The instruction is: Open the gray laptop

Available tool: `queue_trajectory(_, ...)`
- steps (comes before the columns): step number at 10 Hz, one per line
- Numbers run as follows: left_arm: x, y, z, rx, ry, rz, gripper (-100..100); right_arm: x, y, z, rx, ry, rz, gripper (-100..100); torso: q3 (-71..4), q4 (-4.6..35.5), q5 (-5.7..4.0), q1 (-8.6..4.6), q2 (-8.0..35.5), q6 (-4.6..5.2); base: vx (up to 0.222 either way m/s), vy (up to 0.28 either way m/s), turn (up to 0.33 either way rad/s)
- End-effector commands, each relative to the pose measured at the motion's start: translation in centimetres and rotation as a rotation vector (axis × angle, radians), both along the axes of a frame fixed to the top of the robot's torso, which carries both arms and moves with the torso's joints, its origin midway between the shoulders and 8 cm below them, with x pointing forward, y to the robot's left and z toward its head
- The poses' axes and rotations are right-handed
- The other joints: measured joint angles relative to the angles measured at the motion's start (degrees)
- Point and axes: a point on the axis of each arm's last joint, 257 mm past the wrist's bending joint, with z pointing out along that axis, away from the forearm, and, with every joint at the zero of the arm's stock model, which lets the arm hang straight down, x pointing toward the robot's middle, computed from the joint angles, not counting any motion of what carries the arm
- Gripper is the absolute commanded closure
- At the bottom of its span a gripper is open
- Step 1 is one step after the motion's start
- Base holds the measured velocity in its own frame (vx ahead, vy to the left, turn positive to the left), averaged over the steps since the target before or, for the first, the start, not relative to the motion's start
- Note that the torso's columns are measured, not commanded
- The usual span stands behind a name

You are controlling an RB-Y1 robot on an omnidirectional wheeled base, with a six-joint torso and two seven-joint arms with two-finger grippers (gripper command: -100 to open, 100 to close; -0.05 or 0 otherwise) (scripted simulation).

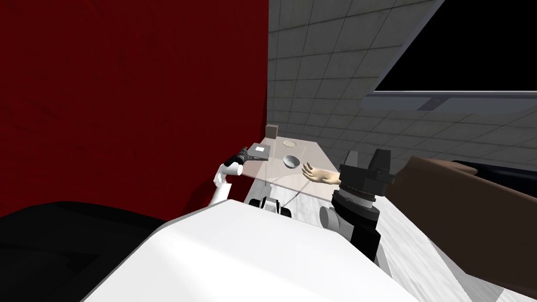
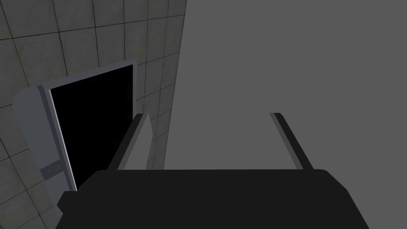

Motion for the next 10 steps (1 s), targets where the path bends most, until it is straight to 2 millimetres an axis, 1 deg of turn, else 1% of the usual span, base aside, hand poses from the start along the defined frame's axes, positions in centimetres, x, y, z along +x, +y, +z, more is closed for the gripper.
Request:
queue_trajectory(1, -0.6, 0.0, 1.5, 0.000, -0.001, 0.002, -100, 0.0, 0.0, 0.0, 0.000, 0.000, 0.000, 0, 0.0, 0.0, 0.01, 0.01, 0.0, 0.01, 0.017, 0.004, -0.006)
queue_trajectory(3, -1.1, 0.0, 2.5, 0.001, 0.000, 0.003, -100, 0.0, 0.0, 0.0, 0.000, 0.000, 0.000, 0, 0.0, 0.0, 0.00, -0.05, 0.0, 0.02, 0.019, 0.004, -0.005)
queue_trajectory(4, -0.9, 0.1, 2.2, 0.003, -0.001, 0.004, -100, 0.0, 0.0, 0.0, 0.000, 0.000, 0.000, 0, 0.0, 0.0, 0.03, -0.04, -0.1, 0.04, 0.011, 0.001, 0.000)
queue_trajectory(5, -0.9, 0.1, 2.2, 0.003, 0.002, 0.004, 0, 0.0, 0.0, 0.0, 0.000, 0.000, 0.000, 0, 0.0, -0.1, 0.03, -0.04, -0.1, 0.03, 0.000, 0.000, 0.000)
queue_trajectory(10, -1.0, 0.1, 1.8, 0.001, 0.011, 0.005, 0, 0.0, 0.0, 0.0, 0.000, 0.000, 0.000, 0, 0.0, 0.0, 0.00, -0.07, 0.0, 0.02, 0.000, 0.000, 0.000)
